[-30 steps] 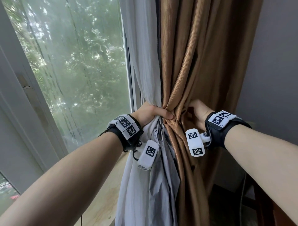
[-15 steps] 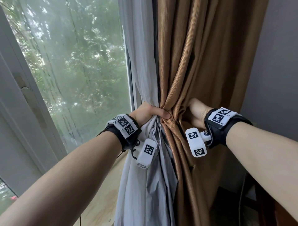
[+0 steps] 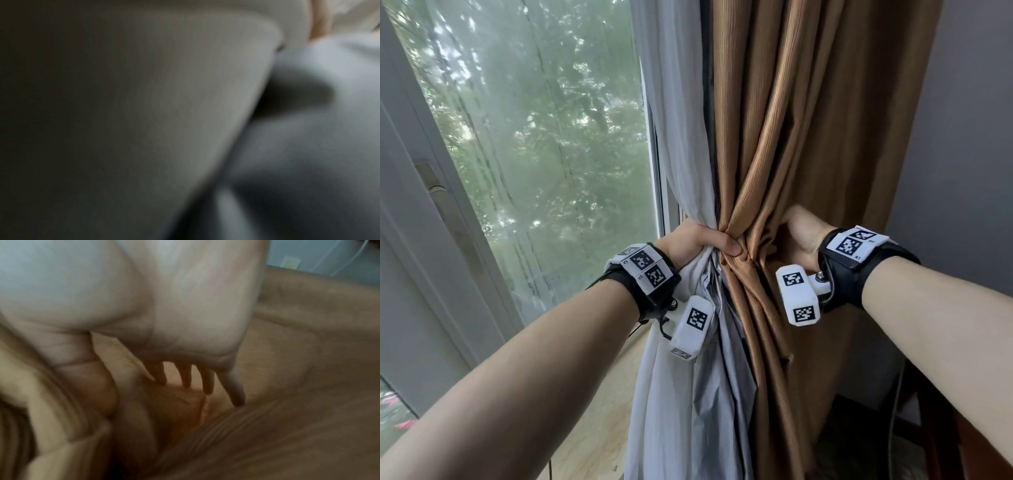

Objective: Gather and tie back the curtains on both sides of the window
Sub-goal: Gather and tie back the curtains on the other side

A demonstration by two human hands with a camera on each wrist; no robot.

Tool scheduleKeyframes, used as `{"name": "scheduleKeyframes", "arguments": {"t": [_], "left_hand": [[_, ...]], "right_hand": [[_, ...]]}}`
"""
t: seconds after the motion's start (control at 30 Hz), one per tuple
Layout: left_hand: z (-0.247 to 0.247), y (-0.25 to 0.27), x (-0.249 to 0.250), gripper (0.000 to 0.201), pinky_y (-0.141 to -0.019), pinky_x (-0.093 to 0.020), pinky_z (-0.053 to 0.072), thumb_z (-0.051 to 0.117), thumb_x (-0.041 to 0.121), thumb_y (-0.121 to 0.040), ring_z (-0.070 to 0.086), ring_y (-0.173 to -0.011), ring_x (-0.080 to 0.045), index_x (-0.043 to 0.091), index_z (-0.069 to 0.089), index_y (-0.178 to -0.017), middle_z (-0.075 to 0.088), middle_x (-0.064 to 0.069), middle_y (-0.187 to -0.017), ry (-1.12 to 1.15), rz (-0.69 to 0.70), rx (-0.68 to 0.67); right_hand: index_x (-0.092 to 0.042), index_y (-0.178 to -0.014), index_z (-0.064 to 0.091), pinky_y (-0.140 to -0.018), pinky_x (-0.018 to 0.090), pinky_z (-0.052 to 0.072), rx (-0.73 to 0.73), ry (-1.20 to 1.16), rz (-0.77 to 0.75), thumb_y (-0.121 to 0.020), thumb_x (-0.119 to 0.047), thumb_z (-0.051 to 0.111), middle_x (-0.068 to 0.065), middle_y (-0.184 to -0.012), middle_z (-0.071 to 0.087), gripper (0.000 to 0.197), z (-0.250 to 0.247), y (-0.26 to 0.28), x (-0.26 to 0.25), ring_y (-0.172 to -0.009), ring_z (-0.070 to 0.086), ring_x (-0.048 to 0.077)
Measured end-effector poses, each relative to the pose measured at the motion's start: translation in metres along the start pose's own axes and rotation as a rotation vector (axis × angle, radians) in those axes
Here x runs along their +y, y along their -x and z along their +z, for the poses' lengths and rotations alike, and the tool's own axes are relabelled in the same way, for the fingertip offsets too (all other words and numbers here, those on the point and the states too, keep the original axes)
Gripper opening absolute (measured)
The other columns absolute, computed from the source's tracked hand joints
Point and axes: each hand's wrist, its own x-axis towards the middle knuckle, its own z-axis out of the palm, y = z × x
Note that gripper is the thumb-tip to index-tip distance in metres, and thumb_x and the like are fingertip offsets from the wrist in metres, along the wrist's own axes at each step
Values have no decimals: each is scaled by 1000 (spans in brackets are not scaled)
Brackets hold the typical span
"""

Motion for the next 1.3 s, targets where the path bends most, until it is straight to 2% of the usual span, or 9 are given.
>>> {"name": "scheduleKeyframes", "arguments": {"t": [0.1, 0.2, 0.33, 0.5, 0.6, 0.77, 0.93, 1.03, 1.3], "left_hand": [[-1, 2, 1, 51, -71, -39, 62, 63, -9, -69, 75, -77, -33, -8, 62, -120, 74, -22, -90, 18, -16, -35], [-4, 3, 1, 46, -74, -41, 63, 62, -9, -70, 75, -78, -33, -7, 64, -116, 75, -21, -90, 28, -17, -44], [-6, 5, 1, 50, -77, -44, 63, 62, -9, -70, 75, -81, -35, -8, 63, -120, 76, -22, -92, 32, -6, -40], [0, 6, 2, 76, -94, -60, 56, 77, -2, -58, 68, -97, -44, -19, 54, -129, 65, -32, -112, 0, 50, 20], [3, 5, 1, 79, -102, -70, 48, 79, -1, -57, 62, -107, -51, -19, 53, -129, 60, -37, -119, -17, 80, 40], [5, 1, 1, 77, -100, -68, 51, 84, 3, -50, 67, -102, -52, -19, 61, -120, 64, -42, -119, -86, 107, 129], [9, -1, -1, 75, -97, -67, 53, 85, 3, -46, 67, -104, -57, -18, 64, -114, 65, -42, -115, -110, 108, 177], [10, -1, 0, 72, -95, -63, 56, 85, 4, -45, 70, -96, -49, -17, 66, -112, 68, -39, -112, -114, 101, 180], [4, 2, -2, 76, -100, -71, 49, 86, 0, -51, 63, -111, -59, -14, 63, -122, 63, -42, -121, -76, 97, 163]], "right_hand": [[1, -142, 60, -118, 54, 42, -161, -17, 29, -93, -28, 53, 24, -141, 64, 57, 7, 9, -2, -134, 59, 40], [9, -148, 49, -124, 57, 30, -204, 50, 27, -85, -14, 59, 30, -150, 51, 67, 11, 6, -3, -128, 53, 42], [12, -122, 64, -113, 63, 41, -82, 159, -67, -90, 12, 54, 36, -125, 61, 33, 9, 6, 0, -113, 57, 44], [-4, -104, 71, -92, 46, 60, -9, 192, -166, -97, 14, 55, 15, -96, 78, 25, 5, 11, 5, -94, 72, 33], [3, -120, 69, -104, 52, 55, 60, 225, -192, -94, 16, 56, 23, -113, 75, 32, 0, 9, 3, -108, 72, 38], [4, -133, 64, -110, 55, 50, 139, 188, -193, -79, 8, 68, 23, -121, 74, 54, -8, 6, 5, -117, 69, 41], [-1, -107, 73, -111, 52, 51, 211, 138, -235, -87, 15, 56, 28, -120, 73, 31, -9, 10, 7, -117, 69, 43], [4, -113, 71, -108, 54, 53, 207, 97, -246, -91, 14, 56, 26, -114, 75, 29, -5, 7, 7, -112, 72, 40], [5, -101, 71, -107, 54, 53, 177, 145, -283, -87, 25, 55, 33, -115, 71, 29, 1, 8, 13, -116, 68, 46]]}}
